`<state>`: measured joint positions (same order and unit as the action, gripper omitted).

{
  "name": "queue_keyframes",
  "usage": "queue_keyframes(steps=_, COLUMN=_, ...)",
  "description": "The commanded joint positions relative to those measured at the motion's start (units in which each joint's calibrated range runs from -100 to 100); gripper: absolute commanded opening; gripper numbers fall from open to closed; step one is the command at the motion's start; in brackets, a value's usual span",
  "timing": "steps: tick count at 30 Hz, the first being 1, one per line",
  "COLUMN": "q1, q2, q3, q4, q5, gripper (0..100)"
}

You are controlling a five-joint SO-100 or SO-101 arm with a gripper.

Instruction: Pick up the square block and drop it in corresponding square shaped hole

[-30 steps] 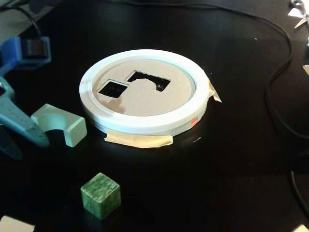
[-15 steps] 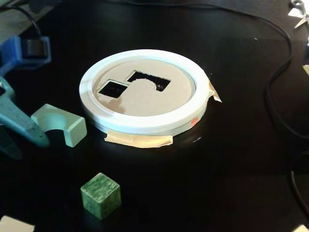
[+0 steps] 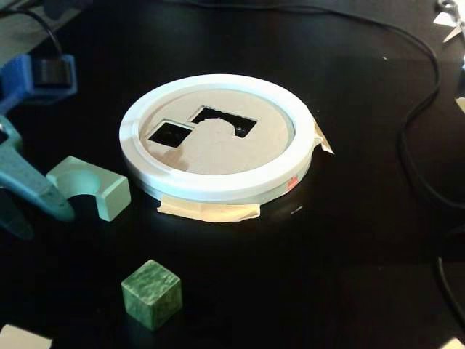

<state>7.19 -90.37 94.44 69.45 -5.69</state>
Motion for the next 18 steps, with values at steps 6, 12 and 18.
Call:
queue_keyframes(steps=6, q1=-0.83, q2=-0.49, q3=-3.36, q4=-1.46, q5=-0.29, gripper=100)
queue_keyframes(steps=12, q1=-0.95, q2=-0.49, q3=-8.37, q4=-1.46, q5=-0.34, gripper=100)
queue_keyframes(steps=18, q1=-0.95, q2=0.49, q3=-15.93, q4=-0.36, q5=-0.34, gripper=100)
